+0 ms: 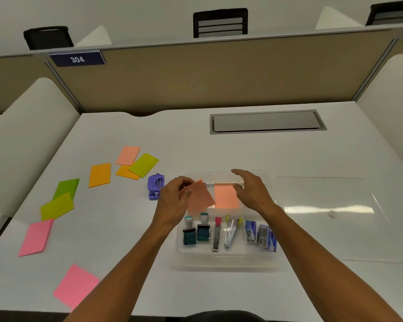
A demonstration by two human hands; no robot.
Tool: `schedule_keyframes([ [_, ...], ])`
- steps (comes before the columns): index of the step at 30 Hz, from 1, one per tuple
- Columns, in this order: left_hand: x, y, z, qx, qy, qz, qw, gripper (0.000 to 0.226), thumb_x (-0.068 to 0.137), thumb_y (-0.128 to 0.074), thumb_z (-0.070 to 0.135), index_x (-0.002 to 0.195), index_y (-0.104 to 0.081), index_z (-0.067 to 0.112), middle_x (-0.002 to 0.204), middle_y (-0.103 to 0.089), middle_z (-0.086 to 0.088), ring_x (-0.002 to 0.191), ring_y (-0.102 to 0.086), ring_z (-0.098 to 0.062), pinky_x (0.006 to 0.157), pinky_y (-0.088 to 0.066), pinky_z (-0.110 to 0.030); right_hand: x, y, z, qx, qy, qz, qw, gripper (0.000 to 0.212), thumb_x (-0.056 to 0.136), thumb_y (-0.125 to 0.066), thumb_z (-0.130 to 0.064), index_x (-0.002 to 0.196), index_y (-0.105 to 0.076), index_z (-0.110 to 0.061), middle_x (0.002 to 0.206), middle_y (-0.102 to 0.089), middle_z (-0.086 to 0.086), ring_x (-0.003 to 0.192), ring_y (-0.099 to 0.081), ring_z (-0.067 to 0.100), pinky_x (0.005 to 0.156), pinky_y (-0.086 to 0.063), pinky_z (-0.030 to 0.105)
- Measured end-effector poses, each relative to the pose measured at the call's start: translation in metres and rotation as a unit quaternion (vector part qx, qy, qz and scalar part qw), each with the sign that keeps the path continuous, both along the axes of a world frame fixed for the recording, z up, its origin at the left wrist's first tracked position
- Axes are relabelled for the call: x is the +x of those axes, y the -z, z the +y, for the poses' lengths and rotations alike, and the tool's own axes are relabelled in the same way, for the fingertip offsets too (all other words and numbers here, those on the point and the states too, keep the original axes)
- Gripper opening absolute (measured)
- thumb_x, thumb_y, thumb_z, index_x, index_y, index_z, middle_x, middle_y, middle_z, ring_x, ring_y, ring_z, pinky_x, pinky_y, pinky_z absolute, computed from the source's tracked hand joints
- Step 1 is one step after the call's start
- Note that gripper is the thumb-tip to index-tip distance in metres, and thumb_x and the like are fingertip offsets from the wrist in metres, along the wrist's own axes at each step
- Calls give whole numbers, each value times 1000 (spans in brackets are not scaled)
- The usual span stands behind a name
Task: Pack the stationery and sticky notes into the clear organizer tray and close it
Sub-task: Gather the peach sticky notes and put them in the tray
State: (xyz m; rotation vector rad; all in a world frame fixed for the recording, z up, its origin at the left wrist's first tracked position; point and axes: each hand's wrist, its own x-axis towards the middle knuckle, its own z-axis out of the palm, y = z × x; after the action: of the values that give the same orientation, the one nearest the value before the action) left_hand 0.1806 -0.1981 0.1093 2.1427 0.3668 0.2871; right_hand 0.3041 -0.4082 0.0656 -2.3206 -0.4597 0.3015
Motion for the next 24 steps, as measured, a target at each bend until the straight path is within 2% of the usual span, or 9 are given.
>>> schedule_keyframes([
  [3, 20, -1, -11, 23, 31, -4, 999, 17, 94, -56, 18, 95, -60, 34, 91, -61, 23, 90, -56, 8, 71, -42, -11, -3, 1, -14, 32, 16, -1, 999, 44, 96, -58, -18, 139, -49, -21, 142, -52, 1, 130, -48, 19, 106, -34, 28],
  [6, 43, -1, -22, 41, 52, 9, 998, 12, 96, -54, 18, 99, -61, 28, 98, -63, 12, 89, -58, -3, 72, -41, -12, -8, 2, -25, 47, 31, 12, 998, 42, 95, -59, -21, 136, -51, -23, 138, -54, -2, 120, -53, 15, 96, -38, 23],
  [10, 71, 7, -37, 55, 71, 45, 995, 16, 98, -51, 18, 107, -64, 17, 105, -64, 2, 93, -58, -14, 75, -47, -21, -16, 3, -35, 70, 63, 31, 995, 39, 95, -59, -21, 133, -54, -25, 136, -55, -4, 114, -55, 10, 92, -42, 23],
  [14, 96, 19, -49, 61, 87, 90, 990, 16, 97, -52, 17, 106, -66, 15, 103, -66, 1, 90, -60, -13, 75, -49, -22, -27, 3, -44, 101, 78, 46, 991, 37, 95, -59, -22, 131, -54, -28, 133, -56, -8, 110, -55, 6, 91, -44, 23],
  [18, 113, 34, -54, 104, 109, 119, 981, 15, 97, -52, 15, 101, -65, 21, 95, -62, 7, 82, -57, -7, 67, -41, -17, -35, 4, -54, 116, 91, 55, 988, 35, 95, -59, -24, 128, -55, -33, 129, -57, -12, 107, -54, 2, 88, -44, 20],
  [24, 121, 49, -58, 172, 149, 175, 958, 24, 96, -50, 8, 112, -66, 16, 113, -67, -5, 88, -56, -13, 77, -42, -24, -38, 0, -70, 118, 115, 58, 985, 36, 95, -59, -25, 130, -55, -31, 128, -58, -13, 109, -56, 4, 90, -45, 22],
])
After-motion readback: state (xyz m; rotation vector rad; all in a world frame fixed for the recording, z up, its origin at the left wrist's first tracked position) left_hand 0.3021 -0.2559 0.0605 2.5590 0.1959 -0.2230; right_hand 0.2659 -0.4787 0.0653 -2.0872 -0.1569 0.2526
